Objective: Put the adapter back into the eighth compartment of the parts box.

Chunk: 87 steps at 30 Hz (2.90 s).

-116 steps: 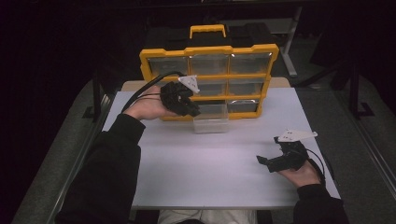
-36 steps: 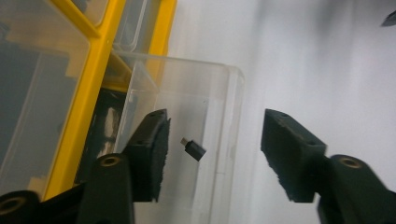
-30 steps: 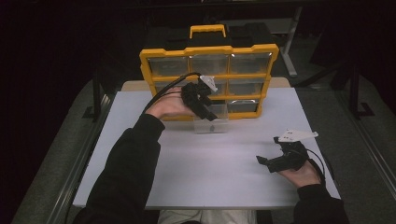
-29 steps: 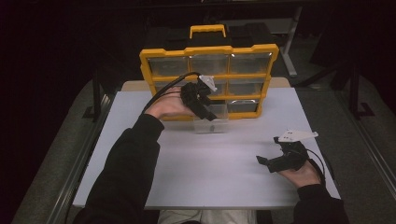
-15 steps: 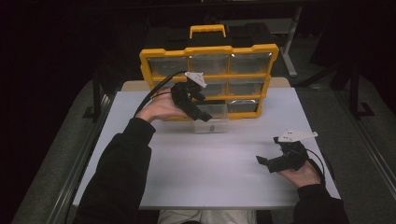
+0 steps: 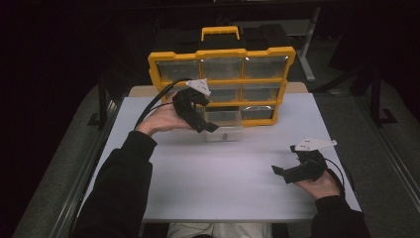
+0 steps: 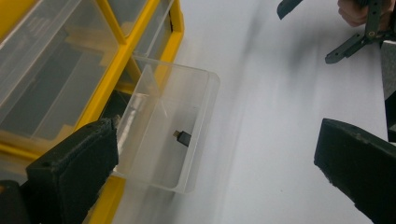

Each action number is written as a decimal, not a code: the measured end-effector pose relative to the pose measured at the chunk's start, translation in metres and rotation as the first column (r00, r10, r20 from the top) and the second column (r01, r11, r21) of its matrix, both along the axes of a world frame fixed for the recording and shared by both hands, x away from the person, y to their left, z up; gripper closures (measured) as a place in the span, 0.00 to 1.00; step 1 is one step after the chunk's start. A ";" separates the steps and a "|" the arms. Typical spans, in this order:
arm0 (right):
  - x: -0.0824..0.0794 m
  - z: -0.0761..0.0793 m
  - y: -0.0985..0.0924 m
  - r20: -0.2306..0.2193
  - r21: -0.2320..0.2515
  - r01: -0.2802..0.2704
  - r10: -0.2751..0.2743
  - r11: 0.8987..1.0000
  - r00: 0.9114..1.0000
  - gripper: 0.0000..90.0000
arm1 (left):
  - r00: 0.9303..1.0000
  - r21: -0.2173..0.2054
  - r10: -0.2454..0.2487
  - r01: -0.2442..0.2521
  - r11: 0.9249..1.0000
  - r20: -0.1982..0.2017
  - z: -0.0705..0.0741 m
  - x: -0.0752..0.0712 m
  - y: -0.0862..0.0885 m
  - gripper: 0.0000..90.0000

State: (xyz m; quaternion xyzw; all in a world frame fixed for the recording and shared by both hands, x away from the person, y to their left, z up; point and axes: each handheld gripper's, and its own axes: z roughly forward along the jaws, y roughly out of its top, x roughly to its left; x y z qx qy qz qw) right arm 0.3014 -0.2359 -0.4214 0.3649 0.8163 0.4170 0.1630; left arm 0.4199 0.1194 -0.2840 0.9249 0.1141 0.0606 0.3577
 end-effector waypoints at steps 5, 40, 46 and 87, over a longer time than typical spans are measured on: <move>0.000 0.000 0.000 -0.003 0.000 0.001 -0.001 1.000 1.000 0.00 | 1.000 -0.008 0.019 -0.019 1.000 0.013 0.001 -0.002 0.008 0.00; 0.000 -0.001 0.001 -0.009 -0.008 0.000 -0.001 1.000 1.000 0.00 | 0.996 -0.095 0.087 -0.084 0.992 0.026 -0.010 -0.024 0.057 0.00; 0.001 -0.001 0.001 -0.006 -0.011 -0.001 0.001 1.000 1.000 0.00 | 0.994 -0.127 0.105 -0.100 0.987 0.026 -0.013 -0.028 0.068 0.00; 0.000 -0.002 0.003 -0.016 -0.021 -0.001 0.001 1.000 1.000 0.00 | 0.969 -0.216 0.241 -0.224 0.950 0.053 -0.045 -0.063 0.136 0.00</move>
